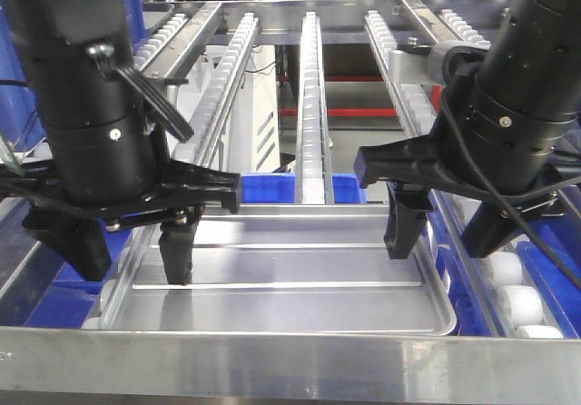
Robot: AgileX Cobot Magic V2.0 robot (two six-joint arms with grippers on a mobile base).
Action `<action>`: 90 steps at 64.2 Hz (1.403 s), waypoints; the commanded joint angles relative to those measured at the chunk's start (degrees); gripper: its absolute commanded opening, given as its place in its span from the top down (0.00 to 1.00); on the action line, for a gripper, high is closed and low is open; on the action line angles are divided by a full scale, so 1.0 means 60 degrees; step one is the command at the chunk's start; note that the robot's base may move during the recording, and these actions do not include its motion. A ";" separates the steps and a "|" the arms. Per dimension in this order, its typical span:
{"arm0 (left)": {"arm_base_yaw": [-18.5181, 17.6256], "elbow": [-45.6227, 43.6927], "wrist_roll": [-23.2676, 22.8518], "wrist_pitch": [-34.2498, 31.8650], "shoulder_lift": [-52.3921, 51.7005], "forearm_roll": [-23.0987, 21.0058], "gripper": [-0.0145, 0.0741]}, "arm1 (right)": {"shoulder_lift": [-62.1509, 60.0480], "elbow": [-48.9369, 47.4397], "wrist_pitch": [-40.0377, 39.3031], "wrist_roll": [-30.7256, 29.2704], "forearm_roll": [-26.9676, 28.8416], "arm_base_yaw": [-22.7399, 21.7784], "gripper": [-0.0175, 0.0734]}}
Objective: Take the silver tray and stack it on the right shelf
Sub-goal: 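Close both grippers on the silver tray's short rims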
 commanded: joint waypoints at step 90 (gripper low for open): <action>-0.0055 -0.0496 -0.0227 -0.0218 -0.0477 0.0442 0.94 | -0.0218 -0.0269 0.0291 0.0001 -0.0154 -0.0015 0.75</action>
